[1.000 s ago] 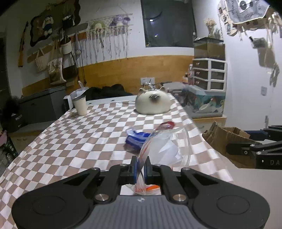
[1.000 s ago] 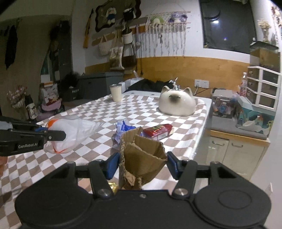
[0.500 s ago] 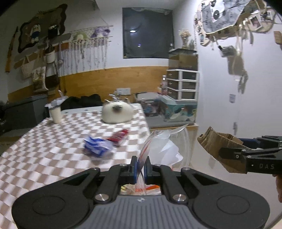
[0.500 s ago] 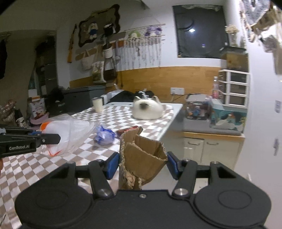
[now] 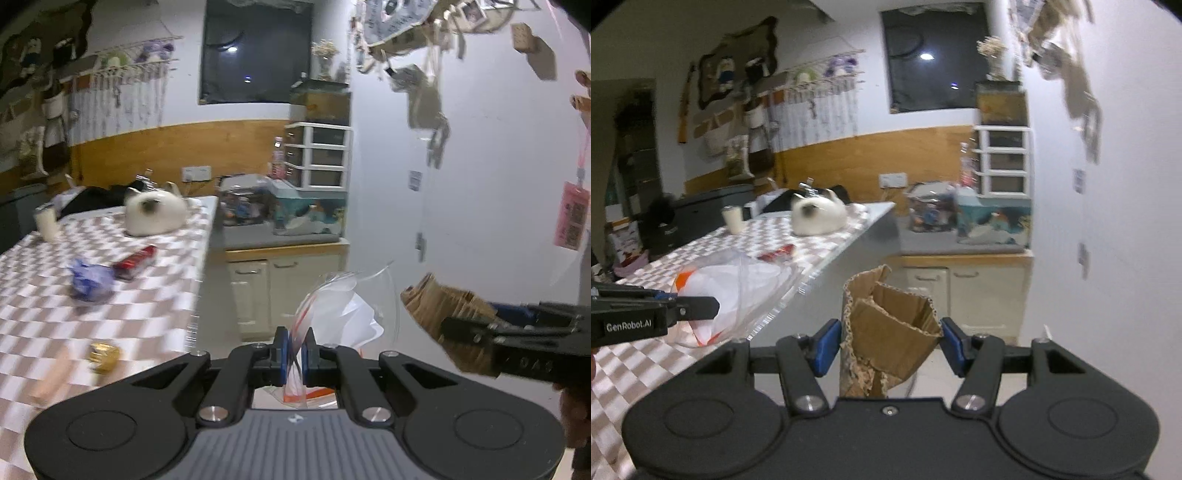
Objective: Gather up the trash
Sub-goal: 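Lift the zip bag with the left tool while the right tool carries cardboard to the bin, then open both tools over the trash bin to drop zip bag and cardboard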
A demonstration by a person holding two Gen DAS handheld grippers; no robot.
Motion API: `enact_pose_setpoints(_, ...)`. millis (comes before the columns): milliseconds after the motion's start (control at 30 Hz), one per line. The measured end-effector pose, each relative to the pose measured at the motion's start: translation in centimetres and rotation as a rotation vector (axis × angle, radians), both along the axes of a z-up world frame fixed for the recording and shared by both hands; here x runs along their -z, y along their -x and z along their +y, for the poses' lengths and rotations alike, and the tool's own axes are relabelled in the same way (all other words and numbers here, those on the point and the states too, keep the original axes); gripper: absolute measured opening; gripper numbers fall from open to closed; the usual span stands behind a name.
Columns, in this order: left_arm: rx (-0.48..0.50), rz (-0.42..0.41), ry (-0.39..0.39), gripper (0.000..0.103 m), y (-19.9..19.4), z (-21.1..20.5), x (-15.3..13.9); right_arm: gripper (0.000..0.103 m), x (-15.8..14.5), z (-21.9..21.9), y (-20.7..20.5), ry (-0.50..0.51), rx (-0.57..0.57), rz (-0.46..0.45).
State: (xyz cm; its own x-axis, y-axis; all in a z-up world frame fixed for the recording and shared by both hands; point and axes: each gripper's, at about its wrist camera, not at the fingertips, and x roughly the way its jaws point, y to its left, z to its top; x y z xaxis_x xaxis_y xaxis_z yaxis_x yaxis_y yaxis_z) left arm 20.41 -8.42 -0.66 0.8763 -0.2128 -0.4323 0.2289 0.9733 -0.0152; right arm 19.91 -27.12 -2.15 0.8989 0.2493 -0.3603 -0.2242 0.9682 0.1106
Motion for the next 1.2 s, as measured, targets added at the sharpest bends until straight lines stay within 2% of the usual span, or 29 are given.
enact_pose_setpoints(133, 0.038, 0.056, 0.044, 0.007, -1.4, -3.2, 2.5, 0.059, 2.3, -2.9, 0.1, -0.007, 0.053, 0.045)
enact_pose_setpoints(200, 0.040, 0.084, 0.043, 0.007, -2.2, -4.8, 4.3, 0.059, 3.7, -4.1, -0.2, -0.003, 0.079, 0.073)
enact_pose_setpoints(433, 0.055, 0.238, 0.066, 0.007, -6.4, -8.4, 12.0, 0.059, 10.4, -7.0, -2.2, -0.018, 0.138, 0.201)
enact_pose_setpoints(800, -0.005, 0.475, 0.070, 0.007, -14.6, -8.5, 24.7, 0.059, 23.4, -8.2, -8.8, -0.086, 0.201, 0.463)
enact_pose_setpoints(1067, -0.041, 0.606, 0.059, 0.007, -20.0, -7.1, 33.4, 0.059, 32.0, -6.6, -14.4, -0.137, 0.239, 0.617)
enact_pose_setpoints(1200, -0.046, 0.667, 0.063, 0.007, -21.5, -6.2, 37.4, 0.059, 36.4, -6.4, -16.6, -0.200, 0.272, 0.699)
